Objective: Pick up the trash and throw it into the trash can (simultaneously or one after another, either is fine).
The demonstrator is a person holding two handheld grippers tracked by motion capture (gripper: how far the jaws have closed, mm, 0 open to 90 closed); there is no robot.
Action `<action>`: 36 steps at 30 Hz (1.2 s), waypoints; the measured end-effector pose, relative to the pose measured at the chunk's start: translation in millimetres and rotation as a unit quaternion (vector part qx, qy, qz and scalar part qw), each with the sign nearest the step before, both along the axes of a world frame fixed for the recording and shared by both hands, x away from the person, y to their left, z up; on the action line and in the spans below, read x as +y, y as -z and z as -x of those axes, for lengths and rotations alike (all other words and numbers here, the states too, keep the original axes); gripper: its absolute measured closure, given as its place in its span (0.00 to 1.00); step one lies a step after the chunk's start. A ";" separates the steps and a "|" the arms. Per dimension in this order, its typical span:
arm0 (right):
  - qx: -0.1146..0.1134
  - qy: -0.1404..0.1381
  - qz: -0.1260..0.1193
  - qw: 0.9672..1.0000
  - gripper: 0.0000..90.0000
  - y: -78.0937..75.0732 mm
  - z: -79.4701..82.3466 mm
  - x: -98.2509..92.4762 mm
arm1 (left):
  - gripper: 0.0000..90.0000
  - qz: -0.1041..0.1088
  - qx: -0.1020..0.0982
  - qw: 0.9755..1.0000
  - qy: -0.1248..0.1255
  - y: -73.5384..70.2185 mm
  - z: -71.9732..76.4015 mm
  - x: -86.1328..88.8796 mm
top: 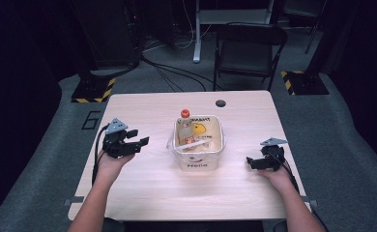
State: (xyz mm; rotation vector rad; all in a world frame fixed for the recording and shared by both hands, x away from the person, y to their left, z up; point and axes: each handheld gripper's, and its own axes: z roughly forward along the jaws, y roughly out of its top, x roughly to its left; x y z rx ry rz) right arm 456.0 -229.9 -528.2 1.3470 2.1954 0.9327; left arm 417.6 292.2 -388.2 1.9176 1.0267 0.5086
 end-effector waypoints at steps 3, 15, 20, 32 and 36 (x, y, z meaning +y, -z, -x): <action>0.000 0.000 0.000 1.000 0.01 0.0 0.0 0.0 | 0.45 0.001 0.004 1.000 -0.010 11.4 2.0 9.7; 0.000 0.000 0.000 1.000 0.01 0.0 0.0 0.0 | 0.43 0.006 0.024 0.999 -0.024 50.5 7.4 28.1; 0.000 0.000 0.000 1.000 0.01 0.0 0.0 0.0 | 0.43 -0.003 0.036 0.999 -0.022 69.4 8.9 30.3; -0.001 -0.001 0.001 1.000 0.01 0.0 -0.2 -0.2 | 0.43 0.002 0.049 0.998 -0.046 97.3 11.2 42.4; 0.000 0.000 0.000 1.000 0.01 0.0 0.0 0.0 | 0.43 0.007 0.061 0.997 -0.051 103.2 11.3 46.8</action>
